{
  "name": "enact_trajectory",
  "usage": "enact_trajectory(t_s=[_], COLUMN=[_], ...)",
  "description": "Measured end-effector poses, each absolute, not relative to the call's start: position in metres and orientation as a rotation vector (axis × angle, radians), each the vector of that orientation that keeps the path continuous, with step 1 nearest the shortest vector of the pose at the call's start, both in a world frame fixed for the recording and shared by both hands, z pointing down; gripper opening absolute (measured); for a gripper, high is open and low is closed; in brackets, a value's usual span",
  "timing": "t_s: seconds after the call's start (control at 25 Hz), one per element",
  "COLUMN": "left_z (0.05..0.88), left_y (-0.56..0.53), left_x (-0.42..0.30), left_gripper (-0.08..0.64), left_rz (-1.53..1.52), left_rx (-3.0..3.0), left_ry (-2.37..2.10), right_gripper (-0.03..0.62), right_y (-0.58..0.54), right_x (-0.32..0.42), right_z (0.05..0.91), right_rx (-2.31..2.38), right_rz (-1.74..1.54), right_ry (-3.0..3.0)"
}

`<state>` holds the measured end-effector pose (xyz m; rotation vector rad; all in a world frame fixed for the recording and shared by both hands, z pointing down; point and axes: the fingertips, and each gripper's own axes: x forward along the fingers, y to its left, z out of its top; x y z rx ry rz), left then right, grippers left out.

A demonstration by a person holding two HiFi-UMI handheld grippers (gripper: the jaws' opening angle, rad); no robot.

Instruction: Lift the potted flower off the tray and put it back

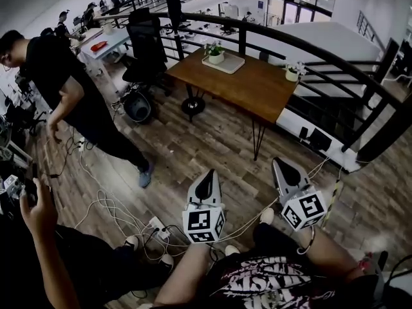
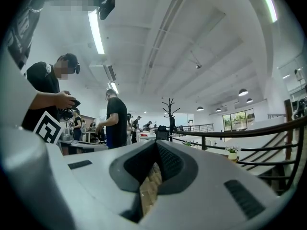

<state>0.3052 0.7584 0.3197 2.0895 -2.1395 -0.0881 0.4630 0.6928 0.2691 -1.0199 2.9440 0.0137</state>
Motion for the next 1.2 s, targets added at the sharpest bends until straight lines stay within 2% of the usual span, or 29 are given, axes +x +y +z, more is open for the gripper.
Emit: enact_trajectory(t_s=[0.72,1.2], left_z=[0.339,0.373], left_y=[0.720,0.583], left_x=[0.253,0.174], left_gripper=[0.008,0.008], left_rz=[-0.029,0.023], left_rx=[2.053,1.923], left_ry=[-2.182,-2.210], right_gripper=[-0.002,-0.002], right_y=[0.626,0.473], right_x=[0.428,0.385], right_z=[0.297,0.331], right_rx=[-1.035,-1.018], right_rz=[-0.043,-0.050], right_ry=[2.930,3.006])
